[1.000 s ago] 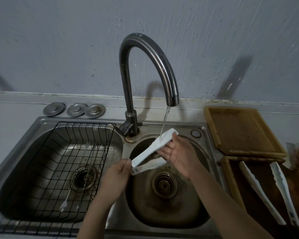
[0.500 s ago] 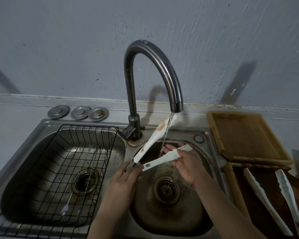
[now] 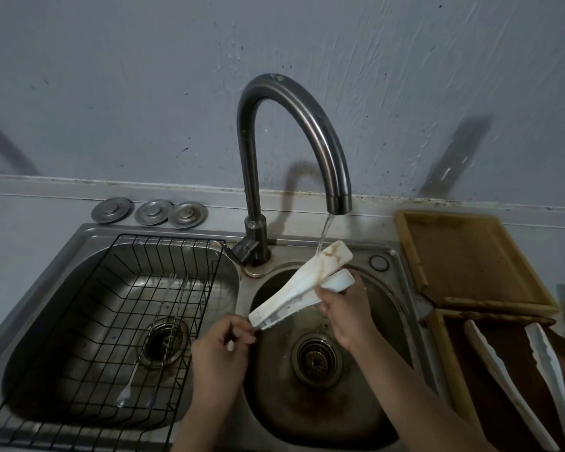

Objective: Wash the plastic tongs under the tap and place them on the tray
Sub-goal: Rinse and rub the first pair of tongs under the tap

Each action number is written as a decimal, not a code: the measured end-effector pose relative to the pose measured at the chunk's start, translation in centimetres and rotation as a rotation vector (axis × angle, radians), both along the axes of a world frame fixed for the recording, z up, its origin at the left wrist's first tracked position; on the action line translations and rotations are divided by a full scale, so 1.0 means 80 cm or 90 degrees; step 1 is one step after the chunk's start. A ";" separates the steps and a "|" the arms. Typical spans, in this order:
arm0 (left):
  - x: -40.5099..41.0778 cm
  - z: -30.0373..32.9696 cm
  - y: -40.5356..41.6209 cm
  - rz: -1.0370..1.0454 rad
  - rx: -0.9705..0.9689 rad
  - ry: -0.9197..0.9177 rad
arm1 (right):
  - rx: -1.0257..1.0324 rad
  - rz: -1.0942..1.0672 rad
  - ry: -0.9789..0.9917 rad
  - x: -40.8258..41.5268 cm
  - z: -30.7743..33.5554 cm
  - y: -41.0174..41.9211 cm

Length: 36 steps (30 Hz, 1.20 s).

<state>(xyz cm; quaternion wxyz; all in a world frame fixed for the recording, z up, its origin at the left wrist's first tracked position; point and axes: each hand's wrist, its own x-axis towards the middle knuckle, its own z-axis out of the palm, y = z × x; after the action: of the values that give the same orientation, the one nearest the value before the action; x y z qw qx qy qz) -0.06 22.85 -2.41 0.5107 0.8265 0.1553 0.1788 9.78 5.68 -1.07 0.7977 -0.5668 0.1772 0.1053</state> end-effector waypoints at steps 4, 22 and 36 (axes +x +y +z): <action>0.005 0.006 0.001 0.026 -0.006 0.047 | -0.041 0.030 0.016 0.000 -0.008 0.009; 0.004 0.017 -0.002 -0.100 -0.042 0.229 | -0.516 0.190 -0.153 0.014 0.007 0.008; 0.012 0.026 -0.001 -0.116 0.042 0.224 | -0.306 0.133 -0.075 0.005 0.022 0.016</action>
<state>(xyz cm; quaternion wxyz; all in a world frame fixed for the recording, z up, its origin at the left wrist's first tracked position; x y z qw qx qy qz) 0.87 22.77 -0.30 0.4624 0.8720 0.1605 -0.0102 10.18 6.97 0.73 0.6337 -0.7605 0.0913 0.1086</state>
